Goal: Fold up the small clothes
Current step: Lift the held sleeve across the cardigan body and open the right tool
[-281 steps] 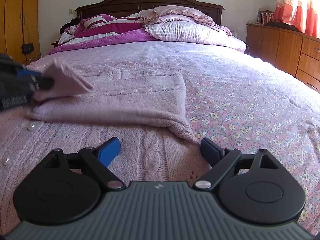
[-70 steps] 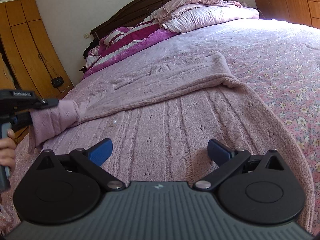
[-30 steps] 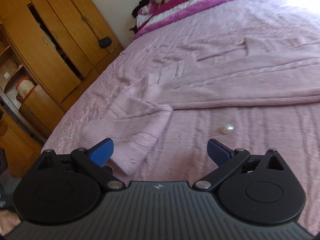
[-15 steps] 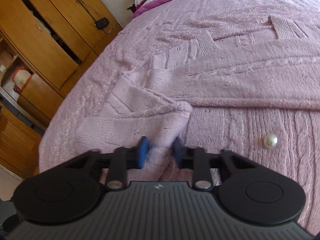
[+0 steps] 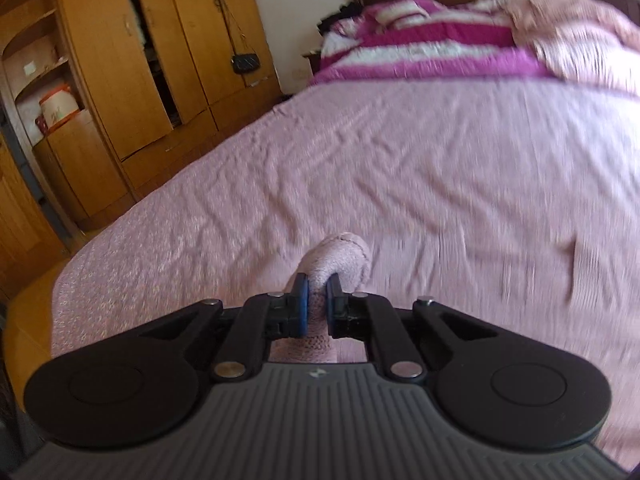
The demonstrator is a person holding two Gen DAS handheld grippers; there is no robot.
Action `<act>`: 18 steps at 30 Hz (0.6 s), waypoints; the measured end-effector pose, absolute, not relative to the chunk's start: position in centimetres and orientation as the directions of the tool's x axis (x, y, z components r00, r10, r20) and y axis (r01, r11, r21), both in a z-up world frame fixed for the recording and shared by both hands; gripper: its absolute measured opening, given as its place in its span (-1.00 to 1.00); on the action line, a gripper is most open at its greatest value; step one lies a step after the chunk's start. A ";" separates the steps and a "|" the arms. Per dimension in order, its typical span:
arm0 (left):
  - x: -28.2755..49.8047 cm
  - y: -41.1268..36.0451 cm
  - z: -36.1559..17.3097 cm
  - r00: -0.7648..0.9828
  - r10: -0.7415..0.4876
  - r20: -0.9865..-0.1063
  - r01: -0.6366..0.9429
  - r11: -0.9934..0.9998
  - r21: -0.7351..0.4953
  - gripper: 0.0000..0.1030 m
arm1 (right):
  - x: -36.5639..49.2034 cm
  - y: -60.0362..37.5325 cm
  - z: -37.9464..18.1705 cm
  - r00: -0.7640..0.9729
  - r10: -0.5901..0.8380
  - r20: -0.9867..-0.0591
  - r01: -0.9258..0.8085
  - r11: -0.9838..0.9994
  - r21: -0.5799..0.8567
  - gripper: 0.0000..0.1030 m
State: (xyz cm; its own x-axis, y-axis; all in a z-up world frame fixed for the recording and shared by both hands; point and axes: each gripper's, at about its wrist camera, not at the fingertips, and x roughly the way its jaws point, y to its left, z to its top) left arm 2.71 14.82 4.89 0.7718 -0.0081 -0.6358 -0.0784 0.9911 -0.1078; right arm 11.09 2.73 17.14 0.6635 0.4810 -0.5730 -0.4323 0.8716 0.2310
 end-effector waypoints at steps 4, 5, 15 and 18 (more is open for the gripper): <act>4.2 14.9 4.6 0.772 0.024 -0.635 -0.083 0.994 -0.064 0.24 | 11.5 2.5 19.8 0.710 0.460 -0.533 -0.442 0.881 0.171 -0.83; 4.3 15.0 4.5 0.772 0.034 -0.635 -0.089 0.994 -0.056 0.24 | 11.5 2.1 20.4 0.721 0.453 -0.525 -0.438 0.884 0.162 -0.83; 5.0 15.6 3.5 0.761 0.041 -0.648 -0.089 0.995 -0.041 0.29 | 13.4 -3.7 16.7 0.724 0.295 -0.623 -0.288 0.951 0.114 -0.83; 5.0 15.3 3.5 0.761 0.048 -0.647 -0.082 0.996 -0.024 0.29 | 14.3 -4.4 13.4 0.703 0.248 -0.667 -0.247 0.964 0.098 -0.83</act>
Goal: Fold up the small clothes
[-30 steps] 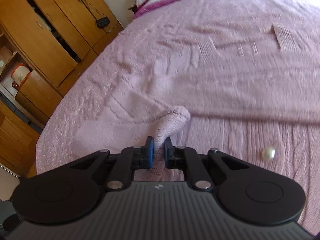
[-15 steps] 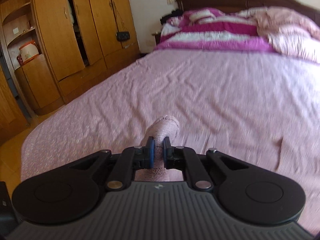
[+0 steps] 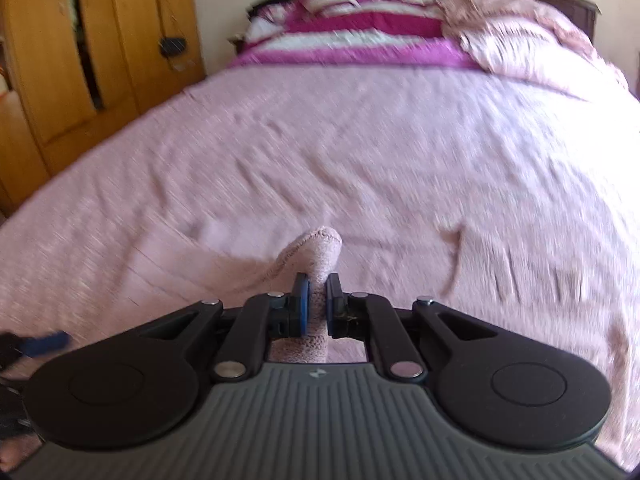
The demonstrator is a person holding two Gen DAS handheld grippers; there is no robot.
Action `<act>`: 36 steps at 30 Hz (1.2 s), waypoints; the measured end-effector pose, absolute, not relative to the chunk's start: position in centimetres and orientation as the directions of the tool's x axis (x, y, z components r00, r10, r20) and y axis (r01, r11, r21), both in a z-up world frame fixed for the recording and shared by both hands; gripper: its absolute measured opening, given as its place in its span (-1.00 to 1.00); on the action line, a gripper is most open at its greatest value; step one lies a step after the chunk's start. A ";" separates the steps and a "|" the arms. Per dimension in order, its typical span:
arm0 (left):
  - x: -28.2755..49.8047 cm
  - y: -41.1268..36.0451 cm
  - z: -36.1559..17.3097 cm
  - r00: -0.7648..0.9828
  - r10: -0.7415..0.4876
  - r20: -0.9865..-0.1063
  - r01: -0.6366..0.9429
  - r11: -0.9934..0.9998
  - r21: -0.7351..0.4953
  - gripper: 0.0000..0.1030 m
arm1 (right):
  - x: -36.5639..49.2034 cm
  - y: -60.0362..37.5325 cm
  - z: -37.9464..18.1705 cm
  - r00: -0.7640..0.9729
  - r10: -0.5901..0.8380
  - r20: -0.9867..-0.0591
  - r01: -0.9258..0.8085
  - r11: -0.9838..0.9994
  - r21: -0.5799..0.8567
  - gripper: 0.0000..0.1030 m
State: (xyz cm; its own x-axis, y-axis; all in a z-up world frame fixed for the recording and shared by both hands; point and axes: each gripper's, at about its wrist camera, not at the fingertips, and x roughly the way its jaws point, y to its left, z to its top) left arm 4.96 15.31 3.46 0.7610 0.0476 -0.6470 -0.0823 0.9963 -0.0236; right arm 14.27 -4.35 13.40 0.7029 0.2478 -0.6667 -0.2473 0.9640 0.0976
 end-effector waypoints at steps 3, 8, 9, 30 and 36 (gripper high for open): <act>4.9 15.3 3.4 0.760 0.046 -0.648 -0.083 0.996 -0.026 0.29 | 14.8 -5.0 10.6 0.673 0.223 -0.705 -0.203 0.973 0.115 -0.80; 4.3 15.4 3.9 0.755 0.031 -0.656 -0.085 0.995 -0.051 0.25 | 13.9 -5.1 8.6 0.693 0.197 -0.693 -0.184 0.978 0.095 -0.12; 4.1 15.5 4.1 0.754 0.028 -0.656 -0.083 0.995 -0.053 0.25 | 13.5 -5.2 8.7 0.697 0.191 -0.691 -0.181 0.980 0.087 0.02; 0.9 17.3 5.5 0.780 0.053 -0.623 -0.117 0.991 -0.062 0.26 | 4.9 3.6 9.4 0.704 0.369 -0.607 -0.410 0.909 0.076 0.30; 0.9 17.7 5.1 0.774 0.046 -0.631 -0.125 0.989 -0.082 0.26 | 5.0 5.5 7.9 0.666 0.402 -0.628 -0.464 0.883 0.073 0.31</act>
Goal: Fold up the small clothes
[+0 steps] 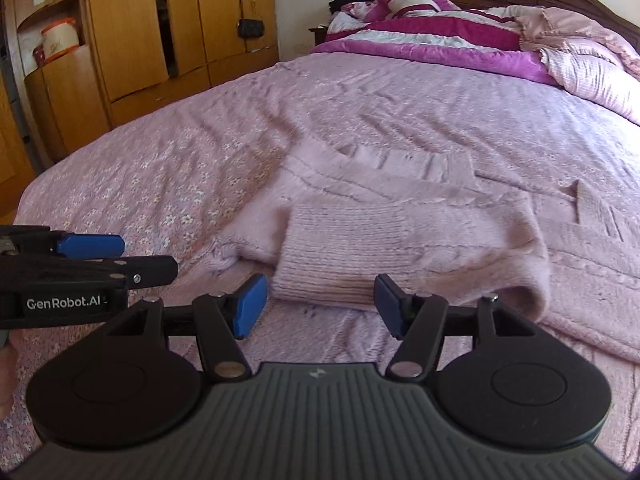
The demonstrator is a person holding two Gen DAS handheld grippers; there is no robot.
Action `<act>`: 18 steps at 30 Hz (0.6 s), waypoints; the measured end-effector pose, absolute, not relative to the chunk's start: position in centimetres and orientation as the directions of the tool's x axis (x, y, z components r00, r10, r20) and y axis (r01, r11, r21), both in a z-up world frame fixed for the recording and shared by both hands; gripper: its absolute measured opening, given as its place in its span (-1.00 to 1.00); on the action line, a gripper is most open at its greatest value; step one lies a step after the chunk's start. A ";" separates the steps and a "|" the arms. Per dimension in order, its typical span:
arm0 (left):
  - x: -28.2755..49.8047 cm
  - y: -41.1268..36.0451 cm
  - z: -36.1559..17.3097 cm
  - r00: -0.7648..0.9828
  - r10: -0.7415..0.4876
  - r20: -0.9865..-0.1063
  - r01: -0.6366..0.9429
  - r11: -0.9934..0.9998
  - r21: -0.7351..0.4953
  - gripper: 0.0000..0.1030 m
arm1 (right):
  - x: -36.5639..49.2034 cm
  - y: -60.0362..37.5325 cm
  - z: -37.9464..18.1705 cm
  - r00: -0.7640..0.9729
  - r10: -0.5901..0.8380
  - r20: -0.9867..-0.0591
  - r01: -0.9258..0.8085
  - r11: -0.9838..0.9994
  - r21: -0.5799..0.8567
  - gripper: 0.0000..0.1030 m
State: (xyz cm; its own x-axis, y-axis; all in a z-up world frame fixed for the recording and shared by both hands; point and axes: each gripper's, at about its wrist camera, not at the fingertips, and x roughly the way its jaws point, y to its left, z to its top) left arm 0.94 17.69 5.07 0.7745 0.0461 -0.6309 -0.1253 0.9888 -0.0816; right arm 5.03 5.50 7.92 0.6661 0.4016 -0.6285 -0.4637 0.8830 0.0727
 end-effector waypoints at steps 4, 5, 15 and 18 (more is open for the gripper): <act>0.9 17.7 4.8 0.771 0.049 -0.635 -0.132 0.988 -0.084 0.26 | 5.3 6.7 7.4 0.673 0.386 -0.630 -0.485 0.874 0.018 0.32; 0.9 17.7 4.7 0.770 0.048 -0.636 -0.133 0.987 -0.086 0.26 | 5.4 7.1 7.3 0.678 0.377 -0.631 -0.491 0.871 -0.006 0.32; 0.8 17.7 4.9 0.771 0.052 -0.635 -0.135 0.987 -0.084 0.26 | 5.6 7.3 6.6 0.703 0.369 -0.608 -0.496 0.867 -0.046 -0.44; 0.8 17.6 5.1 0.776 0.048 -0.628 -0.130 0.988 -0.085 0.26 | 5.6 6.7 6.9 0.690 0.404 -0.600 -0.505 0.863 0.002 -0.64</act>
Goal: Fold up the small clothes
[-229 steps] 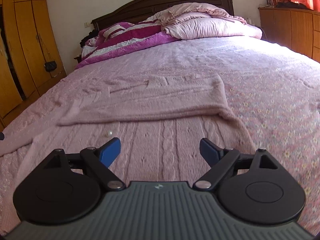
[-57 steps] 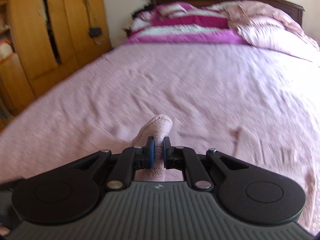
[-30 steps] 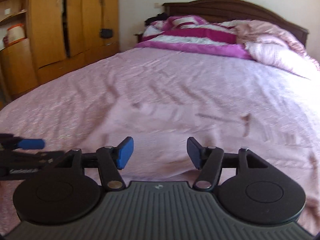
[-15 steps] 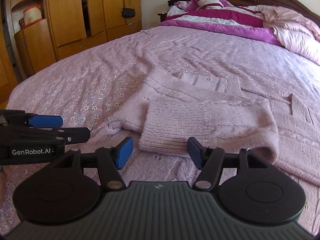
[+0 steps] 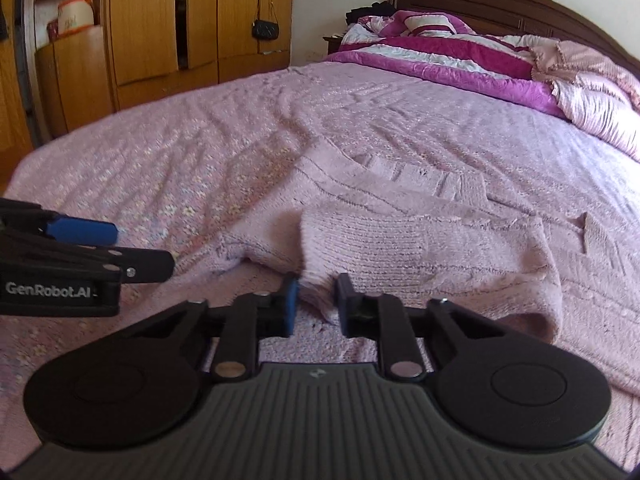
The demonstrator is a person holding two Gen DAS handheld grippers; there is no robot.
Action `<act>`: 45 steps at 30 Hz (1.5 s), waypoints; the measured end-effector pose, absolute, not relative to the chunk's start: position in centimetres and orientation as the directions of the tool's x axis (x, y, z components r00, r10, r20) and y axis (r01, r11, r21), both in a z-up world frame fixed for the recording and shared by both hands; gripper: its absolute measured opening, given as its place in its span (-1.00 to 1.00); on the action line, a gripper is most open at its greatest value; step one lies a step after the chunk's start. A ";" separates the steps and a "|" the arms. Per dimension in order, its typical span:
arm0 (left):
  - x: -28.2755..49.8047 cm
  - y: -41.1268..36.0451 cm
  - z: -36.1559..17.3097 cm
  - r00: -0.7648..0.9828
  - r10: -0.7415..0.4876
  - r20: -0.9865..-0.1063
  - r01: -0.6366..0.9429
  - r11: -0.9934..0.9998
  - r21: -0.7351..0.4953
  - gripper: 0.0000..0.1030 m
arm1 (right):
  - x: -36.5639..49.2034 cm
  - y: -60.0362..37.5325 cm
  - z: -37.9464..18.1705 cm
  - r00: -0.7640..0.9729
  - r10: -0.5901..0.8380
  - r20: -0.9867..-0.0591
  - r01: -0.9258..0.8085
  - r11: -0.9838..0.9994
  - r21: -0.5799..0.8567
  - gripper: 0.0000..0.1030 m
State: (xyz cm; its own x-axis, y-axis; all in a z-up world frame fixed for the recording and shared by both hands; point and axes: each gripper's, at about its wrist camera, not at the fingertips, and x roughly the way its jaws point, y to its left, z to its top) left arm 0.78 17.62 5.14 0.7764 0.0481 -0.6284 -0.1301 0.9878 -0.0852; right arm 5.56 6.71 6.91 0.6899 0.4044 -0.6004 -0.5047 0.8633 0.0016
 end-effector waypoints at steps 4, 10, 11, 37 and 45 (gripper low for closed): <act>1.0 17.2 5.7 0.784 0.036 -0.620 -0.111 0.990 -0.082 0.26 | 5.6 5.5 7.6 0.676 0.434 -0.596 -0.499 0.864 0.063 -0.80; 1.8 16.2 6.5 0.797 0.011 -0.604 -0.074 0.994 -0.079 0.26 | 6.1 3.2 9.4 0.682 0.461 -0.568 -0.449 0.877 0.172 -0.84; 1.8 16.1 6.6 0.799 0.011 -0.601 -0.069 0.995 -0.073 0.26 | 6.2 2.6 9.9 0.687 0.466 -0.558 -0.439 0.878 0.193 -0.84; 7.3 11.3 6.2 0.810 -0.039 -0.586 0.054 0.999 0.008 0.25 | 5.3 -17.4 16.7 0.899 0.178 -0.400 -0.046 0.947 0.318 -0.86; 8.7 10.5 5.4 0.794 -0.019 -0.608 0.054 0.998 0.039 0.25 | 7.2 -22.0 11.9 0.859 0.012 -0.513 0.170 0.936 0.307 -0.85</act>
State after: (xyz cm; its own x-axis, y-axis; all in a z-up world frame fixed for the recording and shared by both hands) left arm 8.71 10.49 5.40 0.7935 -0.0194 -0.6082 0.0543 0.9978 0.0391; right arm 7.23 -22.04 11.92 0.8585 0.0124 -0.5126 0.1700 0.9363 0.3073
